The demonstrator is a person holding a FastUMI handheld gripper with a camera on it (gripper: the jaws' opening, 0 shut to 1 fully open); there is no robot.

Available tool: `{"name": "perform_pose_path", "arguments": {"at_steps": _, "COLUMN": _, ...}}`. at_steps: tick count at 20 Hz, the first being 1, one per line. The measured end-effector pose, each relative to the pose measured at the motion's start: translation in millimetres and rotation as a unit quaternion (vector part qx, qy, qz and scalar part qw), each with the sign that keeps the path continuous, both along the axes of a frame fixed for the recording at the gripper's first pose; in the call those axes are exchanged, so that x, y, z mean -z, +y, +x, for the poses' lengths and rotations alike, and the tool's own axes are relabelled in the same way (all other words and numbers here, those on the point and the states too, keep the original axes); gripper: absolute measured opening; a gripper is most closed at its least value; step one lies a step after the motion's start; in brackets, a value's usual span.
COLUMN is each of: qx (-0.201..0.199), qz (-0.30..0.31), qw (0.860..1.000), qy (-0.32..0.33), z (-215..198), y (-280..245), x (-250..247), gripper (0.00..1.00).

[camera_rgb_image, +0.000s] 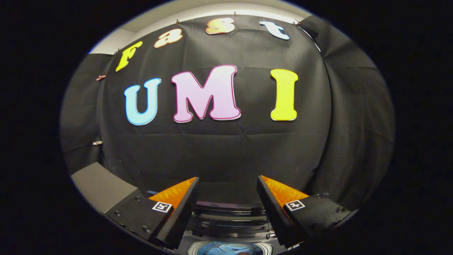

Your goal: Put the clothes into the washing machine and then close the washing machine lid.

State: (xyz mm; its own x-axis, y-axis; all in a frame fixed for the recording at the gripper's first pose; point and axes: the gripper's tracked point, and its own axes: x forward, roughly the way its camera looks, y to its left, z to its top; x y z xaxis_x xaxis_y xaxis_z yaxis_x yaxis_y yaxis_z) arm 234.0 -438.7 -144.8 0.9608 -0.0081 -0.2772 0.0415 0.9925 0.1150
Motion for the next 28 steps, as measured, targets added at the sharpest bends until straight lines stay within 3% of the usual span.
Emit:
{"name": "perform_pose_path", "arguments": {"at_steps": 3, "qx": 0.014, "qz": -0.005, "qw": 0.997, "qy": 0.073, "z": 21.2, "y": -6.7, "x": 51.0, "gripper": 0.99}}
{"name": "perform_pose_path", "arguments": {"at_steps": 6, "qx": -0.003, "qz": -0.002, "qw": 0.998, "qy": 0.056, "z": 12.5, "y": -2.7, "x": 49.8, "gripper": 1.00}}
{"name": "perform_pose_path", "arguments": {"at_steps": 11, "qx": 0.010, "qz": -0.015, "qw": 0.999, "qy": 0.033, "z": 10.4, "y": -8.6, "x": 45.8, "gripper": 1.00}}
{"name": "perform_pose_path", "arguments": {"at_steps": 28, "qx": -0.009, "qz": -0.019, "qw": 0.999, "qy": 0.030, "z": -12.3, "y": -6.2, "x": 49.2, "gripper": 1.00}}
